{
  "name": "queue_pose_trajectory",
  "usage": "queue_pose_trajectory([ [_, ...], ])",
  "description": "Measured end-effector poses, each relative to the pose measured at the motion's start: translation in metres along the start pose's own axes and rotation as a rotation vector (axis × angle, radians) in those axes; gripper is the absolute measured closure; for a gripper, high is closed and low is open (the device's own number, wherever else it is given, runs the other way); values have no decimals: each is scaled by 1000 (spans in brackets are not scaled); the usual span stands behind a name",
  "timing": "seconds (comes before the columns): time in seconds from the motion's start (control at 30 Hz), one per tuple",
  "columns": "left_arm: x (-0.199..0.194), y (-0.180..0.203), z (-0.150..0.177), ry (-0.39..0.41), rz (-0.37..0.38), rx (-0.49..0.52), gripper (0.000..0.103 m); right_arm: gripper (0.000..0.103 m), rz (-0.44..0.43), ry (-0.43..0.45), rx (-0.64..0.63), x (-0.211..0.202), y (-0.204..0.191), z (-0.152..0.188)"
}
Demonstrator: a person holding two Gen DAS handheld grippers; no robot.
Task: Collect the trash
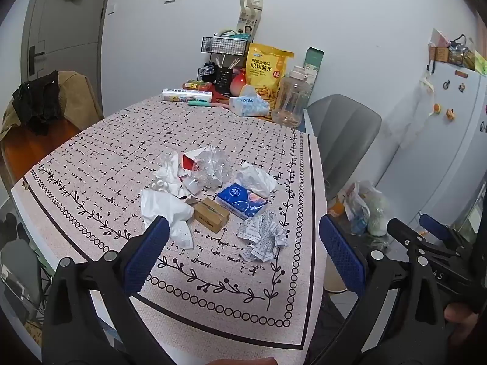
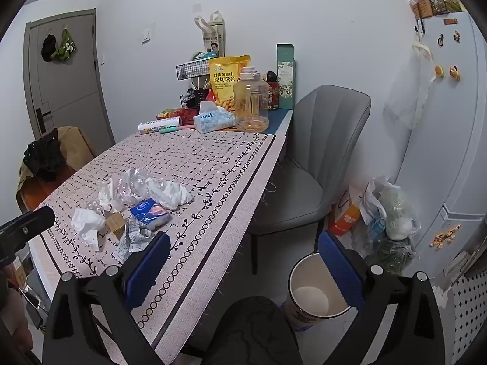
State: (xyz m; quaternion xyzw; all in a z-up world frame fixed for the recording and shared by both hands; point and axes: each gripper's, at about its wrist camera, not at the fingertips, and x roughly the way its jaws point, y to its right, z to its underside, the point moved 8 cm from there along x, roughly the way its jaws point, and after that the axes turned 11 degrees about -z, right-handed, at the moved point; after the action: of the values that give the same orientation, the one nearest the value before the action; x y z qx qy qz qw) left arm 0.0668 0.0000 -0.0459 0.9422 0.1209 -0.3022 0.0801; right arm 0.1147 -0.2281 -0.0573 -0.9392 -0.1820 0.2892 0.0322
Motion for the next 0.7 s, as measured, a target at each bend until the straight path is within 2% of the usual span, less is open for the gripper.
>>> queue_pose_trajectory([
  [0.07, 0, 0, 0, 1, 1, 0, 6, 8, -17, 6, 30, -1, 2, 1],
  [0.4, -10, 4, -5, 12, -9, -5, 6, 8, -11, 6, 17, -3, 1, 0],
  [0.7, -5, -8, 0, -1, -11, -23, 6, 8, -11, 10, 19, 1, 2, 0],
])
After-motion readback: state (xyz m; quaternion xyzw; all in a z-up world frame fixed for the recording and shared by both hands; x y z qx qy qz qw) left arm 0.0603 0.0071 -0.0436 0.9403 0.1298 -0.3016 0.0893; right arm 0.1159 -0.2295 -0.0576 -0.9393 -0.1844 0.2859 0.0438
